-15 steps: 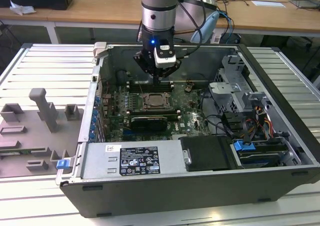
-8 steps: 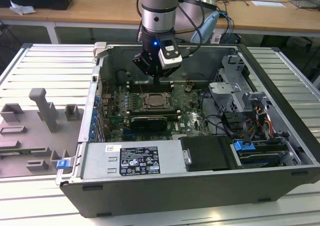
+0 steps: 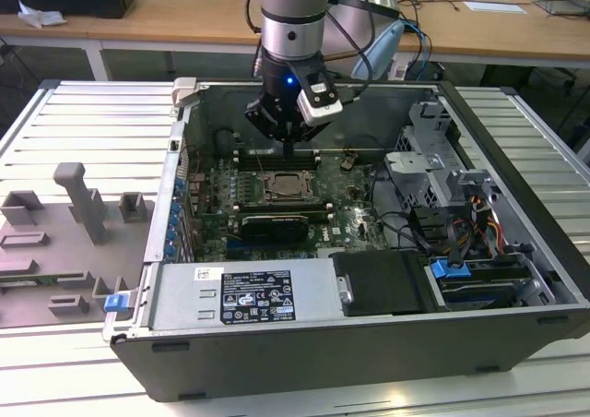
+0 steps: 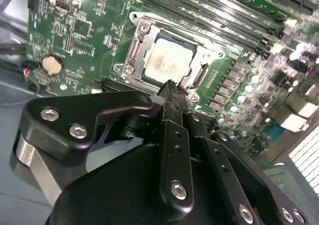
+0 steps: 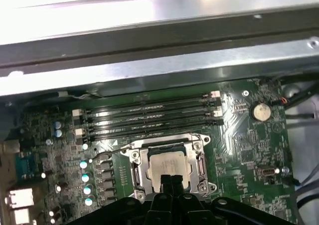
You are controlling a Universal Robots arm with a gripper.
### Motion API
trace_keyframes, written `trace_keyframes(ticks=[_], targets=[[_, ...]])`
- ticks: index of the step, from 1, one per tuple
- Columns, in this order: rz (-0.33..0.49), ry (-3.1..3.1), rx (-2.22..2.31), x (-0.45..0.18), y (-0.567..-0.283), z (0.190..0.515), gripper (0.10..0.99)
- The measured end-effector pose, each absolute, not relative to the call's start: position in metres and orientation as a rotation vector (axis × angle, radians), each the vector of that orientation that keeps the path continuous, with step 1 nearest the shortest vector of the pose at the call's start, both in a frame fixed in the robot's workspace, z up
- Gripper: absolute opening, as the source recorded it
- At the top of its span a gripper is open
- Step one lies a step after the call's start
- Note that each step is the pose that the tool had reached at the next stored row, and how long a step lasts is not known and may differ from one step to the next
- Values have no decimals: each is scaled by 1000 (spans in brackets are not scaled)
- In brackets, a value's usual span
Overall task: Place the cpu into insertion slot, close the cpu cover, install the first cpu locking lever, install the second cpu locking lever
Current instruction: 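Install the first cpu locking lever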
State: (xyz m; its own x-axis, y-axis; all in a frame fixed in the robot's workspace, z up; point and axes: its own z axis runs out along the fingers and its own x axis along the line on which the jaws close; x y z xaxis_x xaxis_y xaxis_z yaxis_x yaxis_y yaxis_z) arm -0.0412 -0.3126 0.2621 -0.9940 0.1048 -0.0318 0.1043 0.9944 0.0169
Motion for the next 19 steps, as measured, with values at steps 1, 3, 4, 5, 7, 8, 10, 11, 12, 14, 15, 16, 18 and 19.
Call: trace_keyframes(ticks=[1, 3, 4, 5, 7, 8, 10, 11, 12, 14, 15, 16, 18, 19], targets=[[24, 3105, 148, -41, -313, 262, 106], [24, 3106, 134, -43, -313, 262, 106], [25, 3106, 131, -47, -313, 262, 106], [25, 3106, 130, -51, -313, 262, 106], [25, 3107, 125, -54, -313, 262, 106], [25, 3107, 123, -54, -313, 263, 106], [25, 3107, 121, -54, -313, 264, 106], [25, 3107, 121, -54, -313, 266, 106], [26, 3107, 120, -55, -313, 266, 106], [25, 3107, 114, -56, -313, 266, 106], [26, 3107, 106, -56, -313, 266, 106], [26, 3108, 95, -57, -313, 266, 106], [26, 3109, 68, -59, -313, 266, 106], [26, 3109, 47, -59, -313, 266, 106]])
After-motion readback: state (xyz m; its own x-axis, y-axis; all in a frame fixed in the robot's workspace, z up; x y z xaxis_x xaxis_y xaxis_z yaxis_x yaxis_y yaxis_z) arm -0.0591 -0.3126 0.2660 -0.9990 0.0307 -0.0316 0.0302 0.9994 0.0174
